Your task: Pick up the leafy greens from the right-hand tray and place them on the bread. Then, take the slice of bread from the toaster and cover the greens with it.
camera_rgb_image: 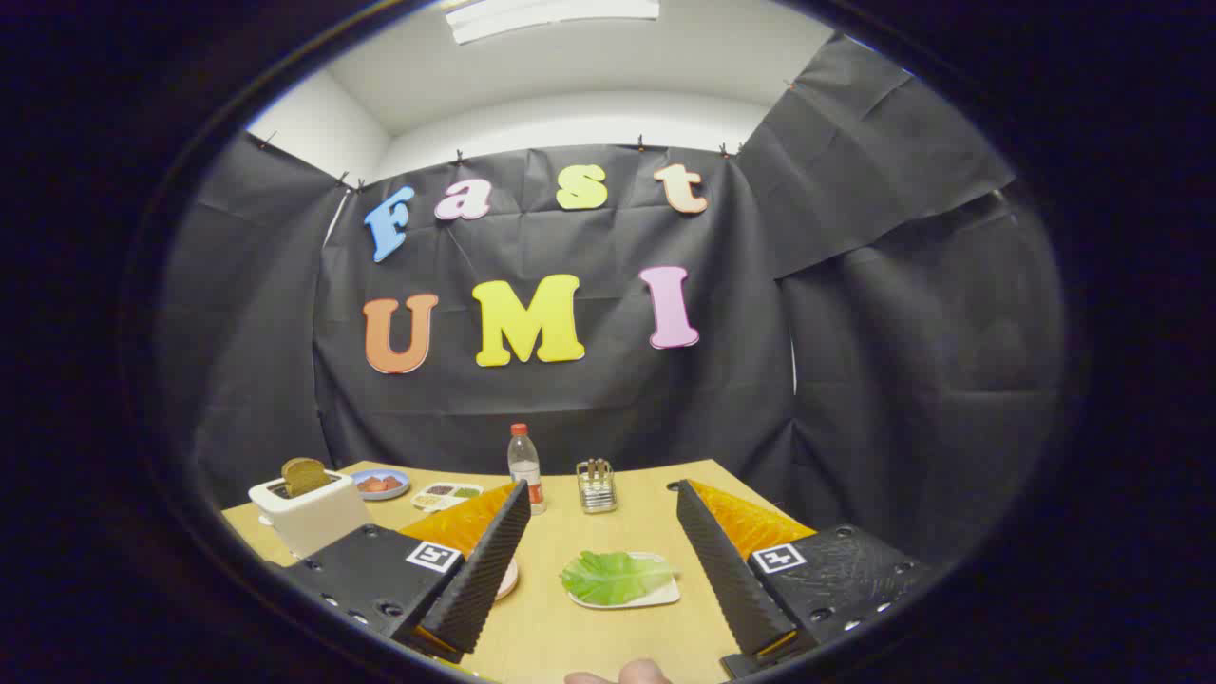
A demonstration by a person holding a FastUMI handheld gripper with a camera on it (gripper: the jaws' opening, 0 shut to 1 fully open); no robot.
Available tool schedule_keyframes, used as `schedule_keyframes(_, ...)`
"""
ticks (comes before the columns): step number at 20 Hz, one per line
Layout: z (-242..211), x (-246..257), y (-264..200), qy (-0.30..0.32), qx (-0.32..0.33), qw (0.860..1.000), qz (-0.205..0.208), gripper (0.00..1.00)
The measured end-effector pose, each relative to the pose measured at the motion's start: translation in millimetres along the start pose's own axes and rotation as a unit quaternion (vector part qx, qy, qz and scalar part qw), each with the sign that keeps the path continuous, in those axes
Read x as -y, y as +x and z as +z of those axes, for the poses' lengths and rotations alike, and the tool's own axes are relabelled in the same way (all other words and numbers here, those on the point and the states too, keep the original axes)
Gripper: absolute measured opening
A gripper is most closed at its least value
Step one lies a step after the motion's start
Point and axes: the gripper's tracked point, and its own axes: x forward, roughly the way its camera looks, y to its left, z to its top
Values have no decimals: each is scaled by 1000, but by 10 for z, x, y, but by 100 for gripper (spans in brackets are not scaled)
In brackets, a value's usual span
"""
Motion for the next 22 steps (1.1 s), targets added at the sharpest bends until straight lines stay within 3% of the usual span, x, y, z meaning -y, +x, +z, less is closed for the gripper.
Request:
schedule_keyframes(14, 28, 27, 13, -16, 3, 1000, -15, 95)
schedule_keyframes(22, -401, 56, 192, 36, -58, 998, -8, 96)
